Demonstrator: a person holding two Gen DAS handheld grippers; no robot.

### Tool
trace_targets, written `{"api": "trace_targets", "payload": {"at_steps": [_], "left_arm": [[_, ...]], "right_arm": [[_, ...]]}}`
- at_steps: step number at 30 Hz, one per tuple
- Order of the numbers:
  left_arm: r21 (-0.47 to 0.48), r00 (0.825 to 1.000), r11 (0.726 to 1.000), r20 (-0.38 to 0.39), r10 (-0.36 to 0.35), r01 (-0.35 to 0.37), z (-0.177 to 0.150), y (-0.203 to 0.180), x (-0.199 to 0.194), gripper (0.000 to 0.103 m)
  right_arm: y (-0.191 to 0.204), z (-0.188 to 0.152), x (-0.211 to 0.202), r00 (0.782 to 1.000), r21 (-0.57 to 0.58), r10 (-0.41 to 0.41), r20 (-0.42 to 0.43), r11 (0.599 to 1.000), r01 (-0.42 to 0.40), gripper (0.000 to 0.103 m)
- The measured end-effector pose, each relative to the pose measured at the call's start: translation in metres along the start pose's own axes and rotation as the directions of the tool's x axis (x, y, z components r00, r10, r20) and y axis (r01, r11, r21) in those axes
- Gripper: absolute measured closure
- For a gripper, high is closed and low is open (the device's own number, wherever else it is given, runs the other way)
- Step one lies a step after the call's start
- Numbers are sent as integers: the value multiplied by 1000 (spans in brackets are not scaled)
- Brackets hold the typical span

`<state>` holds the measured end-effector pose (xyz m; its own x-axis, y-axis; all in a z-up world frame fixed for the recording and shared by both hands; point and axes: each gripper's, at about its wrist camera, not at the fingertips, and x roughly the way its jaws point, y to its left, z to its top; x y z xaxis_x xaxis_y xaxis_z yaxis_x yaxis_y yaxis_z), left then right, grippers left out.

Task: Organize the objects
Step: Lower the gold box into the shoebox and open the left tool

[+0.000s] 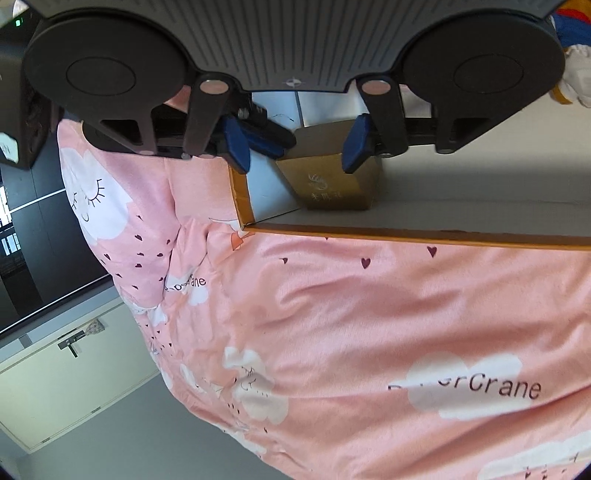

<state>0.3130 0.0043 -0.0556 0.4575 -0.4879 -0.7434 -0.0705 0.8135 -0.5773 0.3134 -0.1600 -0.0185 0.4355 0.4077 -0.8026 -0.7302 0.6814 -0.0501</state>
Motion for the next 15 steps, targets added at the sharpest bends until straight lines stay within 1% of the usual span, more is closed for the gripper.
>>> {"api": "trace_targets", "payload": {"at_steps": [2,5,7,12,14,15], "left_arm": [[12,1000,1000,9,17,-17,-2,1,-4,43],[32,998,997,30,64,-65,-5,2,-9,44],[49,995,994,41,92,-94,-7,4,-12,44],[95,987,984,72,141,-148,-15,7,-22,44],[117,982,978,90,164,-174,-18,6,-26,44],[126,979,974,100,177,-189,-20,6,-28,44]], "right_arm": [[0,3,2,1000,5,-5,9,1000,5,97],[1,8,6,999,-5,-46,29,999,46,98],[0,12,9,998,-4,-55,36,998,55,98],[-4,18,17,997,5,-58,41,998,58,97],[-5,16,10,998,18,-39,46,999,38,97],[-8,16,21,999,25,-22,47,999,21,97]]}}
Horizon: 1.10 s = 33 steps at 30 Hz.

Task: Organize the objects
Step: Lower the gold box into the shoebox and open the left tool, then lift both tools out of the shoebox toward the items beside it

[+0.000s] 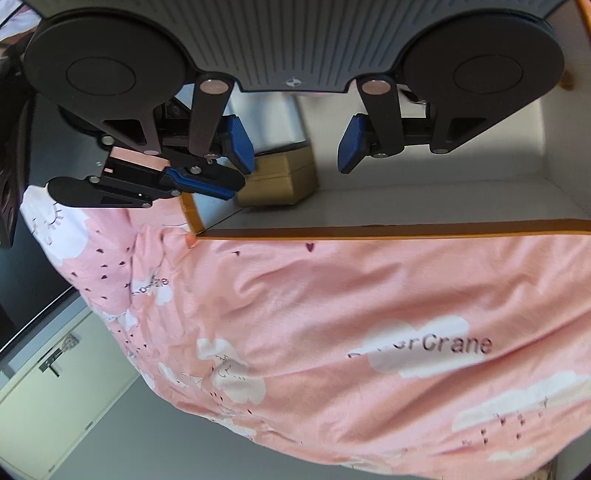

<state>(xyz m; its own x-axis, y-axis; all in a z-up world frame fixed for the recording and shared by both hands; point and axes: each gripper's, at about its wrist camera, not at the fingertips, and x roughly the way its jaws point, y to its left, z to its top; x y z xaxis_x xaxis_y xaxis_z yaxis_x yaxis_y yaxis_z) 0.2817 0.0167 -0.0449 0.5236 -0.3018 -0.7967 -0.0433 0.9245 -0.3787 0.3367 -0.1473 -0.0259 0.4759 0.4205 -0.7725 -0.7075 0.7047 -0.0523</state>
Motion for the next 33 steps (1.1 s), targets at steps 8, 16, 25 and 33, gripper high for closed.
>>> {"api": "trace_targets", "payload": {"at_steps": [8,16,25,33], "left_arm": [[81,983,983,89,158,-165,-17,1,-17,44],[100,974,977,148,171,-187,-49,-2,-43,44],[91,968,978,187,167,-186,-75,-1,-72,44],[104,963,983,238,123,-152,-95,-9,-98,42]], "right_arm": [[26,1,13,999,-85,36,14,996,-34,92],[41,-4,34,996,-206,-92,10,974,92,74],[44,-3,22,995,-182,-96,-10,979,92,70],[61,-15,-28,997,-105,-64,45,992,69,48]]}}
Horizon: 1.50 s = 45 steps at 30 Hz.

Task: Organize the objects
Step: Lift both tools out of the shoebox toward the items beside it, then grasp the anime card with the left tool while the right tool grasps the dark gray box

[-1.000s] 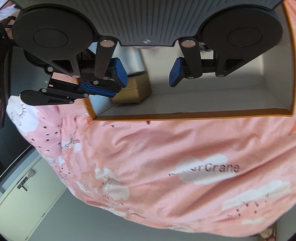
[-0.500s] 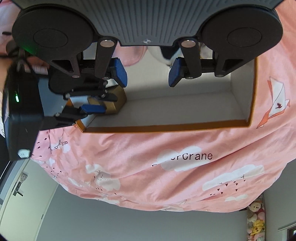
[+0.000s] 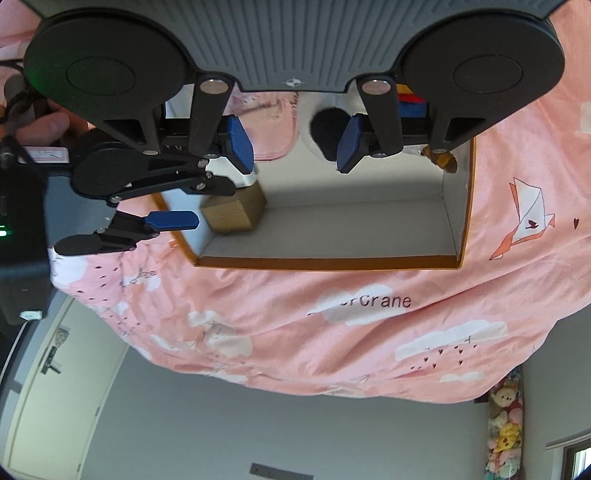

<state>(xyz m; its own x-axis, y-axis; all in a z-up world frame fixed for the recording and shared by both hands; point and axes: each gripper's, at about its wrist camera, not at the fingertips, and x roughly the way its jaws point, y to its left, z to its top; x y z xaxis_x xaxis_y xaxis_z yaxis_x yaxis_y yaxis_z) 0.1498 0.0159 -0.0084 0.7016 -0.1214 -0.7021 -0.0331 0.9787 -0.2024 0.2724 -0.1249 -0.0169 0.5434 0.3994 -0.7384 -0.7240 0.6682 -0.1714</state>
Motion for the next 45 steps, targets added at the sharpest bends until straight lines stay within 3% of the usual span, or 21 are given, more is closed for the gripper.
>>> {"api": "trace_targets", "payload": {"at_steps": [3,9,13,17,23,29,32,35,43,45], "left_arm": [[-1,999,1000,19,-25,25,-6,-1,-12,41],[29,996,999,84,-40,38,-15,1,-43,38],[48,993,999,116,-22,16,-27,9,-63,37],[11,997,1000,76,-28,27,-39,22,-73,37],[-52,998,999,-69,-14,10,-68,38,-64,37],[-36,973,998,-227,44,-54,-104,39,-31,38],[-11,961,998,-270,58,-63,-115,37,-21,37],[17,954,999,-295,45,-41,-121,33,-13,29],[75,929,996,-363,73,-49,-135,28,7,28],[88,927,995,-367,73,-44,-136,26,10,22]], "right_arm": [[4,-8,-25,999,55,20,50,998,-23,43],[13,-31,-75,982,192,-19,186,981,-17,29],[28,-48,-98,967,257,-36,254,966,-31,29],[43,-67,-113,960,338,-33,277,939,-66,29],[66,-97,-105,981,448,21,194,888,-108,30],[85,-119,-72,994,498,103,45,860,-112,34],[86,-125,-60,990,514,141,13,848,-127,34],[86,-126,-52,985,522,170,6,840,-148,34],[87,-128,-36,977,531,213,-19,830,-171,34],[86,-128,-34,976,533,216,-23,829,-170,34]]}}
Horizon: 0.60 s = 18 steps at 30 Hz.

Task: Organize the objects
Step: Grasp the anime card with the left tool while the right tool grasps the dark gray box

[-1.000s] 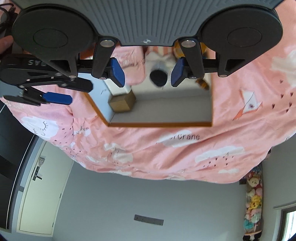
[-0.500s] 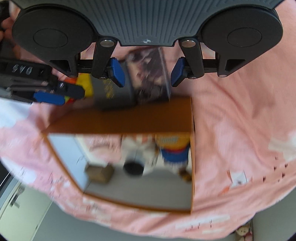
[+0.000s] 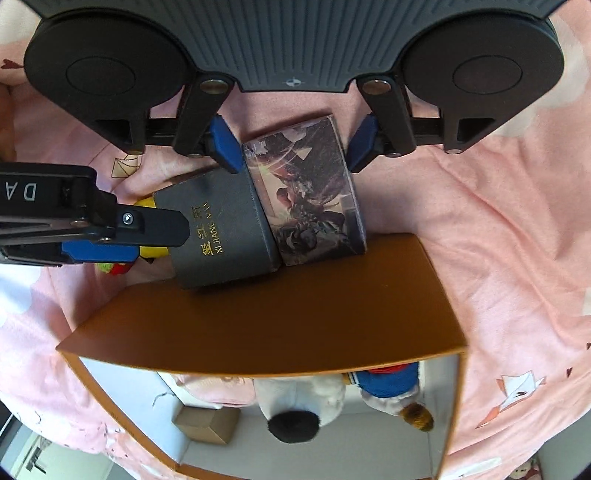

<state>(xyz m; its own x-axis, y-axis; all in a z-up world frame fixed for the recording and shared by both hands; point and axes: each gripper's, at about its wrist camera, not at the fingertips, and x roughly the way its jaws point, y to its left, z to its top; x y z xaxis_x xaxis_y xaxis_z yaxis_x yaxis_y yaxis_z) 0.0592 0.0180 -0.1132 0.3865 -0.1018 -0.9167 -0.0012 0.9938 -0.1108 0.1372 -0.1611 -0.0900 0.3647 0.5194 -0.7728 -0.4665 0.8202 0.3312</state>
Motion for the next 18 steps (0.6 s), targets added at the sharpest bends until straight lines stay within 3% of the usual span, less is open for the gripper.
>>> {"api": "trace_targets", "payload": {"at_steps": [2,5,9,18], "left_arm": [[15,1000,1000,-6,-2,2,1,-2,3,16],[21,1000,1000,-12,3,-3,0,-2,7,15],[6,1000,1000,-14,7,-7,-4,2,1,29],[-29,998,998,-27,55,-56,-10,17,-19,36]], "right_arm": [[0,1,3,1000,2,0,-6,1000,0,34],[-1,1,7,1000,4,2,-16,1000,-2,34],[-1,2,9,1000,-1,9,-21,1000,-9,33],[-2,4,14,999,4,26,-32,1000,-26,33]]}}
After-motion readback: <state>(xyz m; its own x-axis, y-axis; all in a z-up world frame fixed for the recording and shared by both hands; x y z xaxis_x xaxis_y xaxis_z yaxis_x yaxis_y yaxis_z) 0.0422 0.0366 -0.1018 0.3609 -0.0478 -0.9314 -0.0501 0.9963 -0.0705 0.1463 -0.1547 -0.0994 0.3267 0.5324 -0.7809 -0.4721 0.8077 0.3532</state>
